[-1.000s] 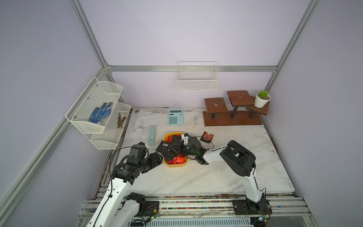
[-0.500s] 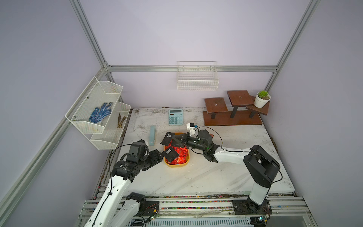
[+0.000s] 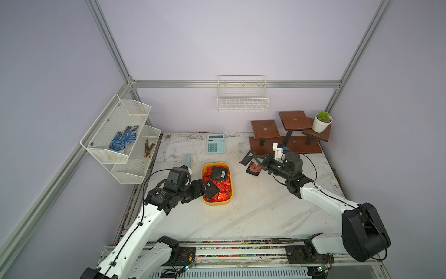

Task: Take the tea bags out of the storage box
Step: Place the tea bag at the center of the board.

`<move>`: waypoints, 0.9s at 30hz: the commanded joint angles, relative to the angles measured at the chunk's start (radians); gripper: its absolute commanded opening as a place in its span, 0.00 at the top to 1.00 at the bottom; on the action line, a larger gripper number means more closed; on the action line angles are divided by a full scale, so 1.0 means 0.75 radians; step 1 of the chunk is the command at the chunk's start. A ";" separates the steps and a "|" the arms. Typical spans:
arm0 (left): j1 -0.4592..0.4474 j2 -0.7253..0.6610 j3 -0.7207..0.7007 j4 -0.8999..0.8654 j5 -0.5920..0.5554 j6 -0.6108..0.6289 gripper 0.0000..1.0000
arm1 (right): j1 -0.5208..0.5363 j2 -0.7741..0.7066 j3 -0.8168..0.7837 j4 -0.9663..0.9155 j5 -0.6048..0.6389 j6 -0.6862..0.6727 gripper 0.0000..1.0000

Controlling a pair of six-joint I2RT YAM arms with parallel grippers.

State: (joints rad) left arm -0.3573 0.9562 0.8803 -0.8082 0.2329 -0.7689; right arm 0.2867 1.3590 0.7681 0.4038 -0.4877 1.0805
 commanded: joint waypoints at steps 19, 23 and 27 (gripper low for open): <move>-0.133 0.112 0.031 0.177 0.008 -0.047 0.30 | -0.503 0.557 0.044 0.055 -0.284 -0.167 1.00; -0.133 0.113 0.025 0.182 0.003 -0.050 0.29 | -0.548 0.559 0.031 0.004 -0.256 -0.207 1.00; -0.134 0.125 0.025 0.189 0.002 -0.049 0.29 | -0.591 0.548 0.046 -0.103 -0.227 -0.276 1.00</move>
State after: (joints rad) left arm -0.4541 1.0599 0.9009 -0.6998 0.2321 -0.7944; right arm -0.1360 1.7844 0.7830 0.3702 -0.6720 0.9333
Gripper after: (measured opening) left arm 0.712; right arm 0.049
